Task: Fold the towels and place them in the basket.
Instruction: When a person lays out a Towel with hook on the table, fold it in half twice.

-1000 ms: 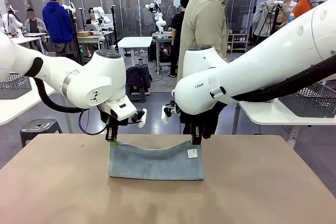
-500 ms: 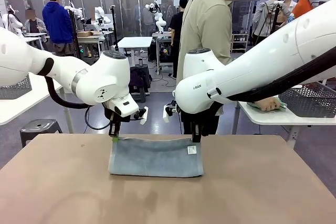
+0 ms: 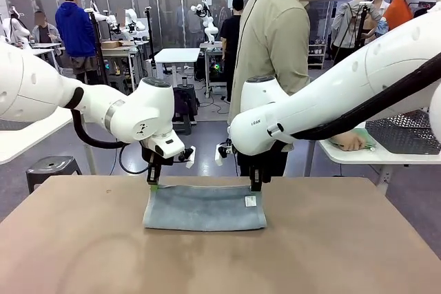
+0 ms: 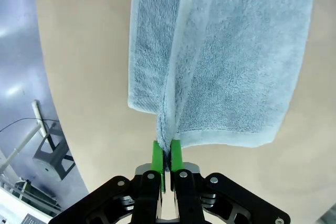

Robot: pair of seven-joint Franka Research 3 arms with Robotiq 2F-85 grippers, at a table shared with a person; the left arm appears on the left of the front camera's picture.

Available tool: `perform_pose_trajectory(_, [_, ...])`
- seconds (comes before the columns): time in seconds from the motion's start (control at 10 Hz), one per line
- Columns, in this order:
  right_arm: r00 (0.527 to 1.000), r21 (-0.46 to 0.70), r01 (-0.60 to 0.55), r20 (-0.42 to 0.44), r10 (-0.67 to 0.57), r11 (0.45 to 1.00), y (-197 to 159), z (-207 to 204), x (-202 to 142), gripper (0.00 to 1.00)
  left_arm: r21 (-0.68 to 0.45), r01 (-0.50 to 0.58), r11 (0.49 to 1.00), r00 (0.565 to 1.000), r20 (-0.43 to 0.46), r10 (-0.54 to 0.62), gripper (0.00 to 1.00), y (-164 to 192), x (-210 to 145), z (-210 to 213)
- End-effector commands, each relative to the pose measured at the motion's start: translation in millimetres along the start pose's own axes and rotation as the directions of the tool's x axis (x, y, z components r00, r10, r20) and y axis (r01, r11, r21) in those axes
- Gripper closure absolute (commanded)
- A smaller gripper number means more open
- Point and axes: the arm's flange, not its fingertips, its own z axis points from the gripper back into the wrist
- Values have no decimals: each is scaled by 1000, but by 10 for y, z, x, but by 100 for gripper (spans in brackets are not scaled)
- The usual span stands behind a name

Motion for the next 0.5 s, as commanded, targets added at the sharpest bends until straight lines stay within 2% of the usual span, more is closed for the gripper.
perform_pose_trajectory(0.0, [1000,-9,14,-8,-14,1000,-96,-134,16,90,4,-8,1000,1000,-21,8,93,83,-13,-67])
perform_pose_trajectory(0.4, [999,-4,41,-21,-41,999,-116,-301,-21,90,25,1,1000,1000,-7,-1,93,129,-8,-215])
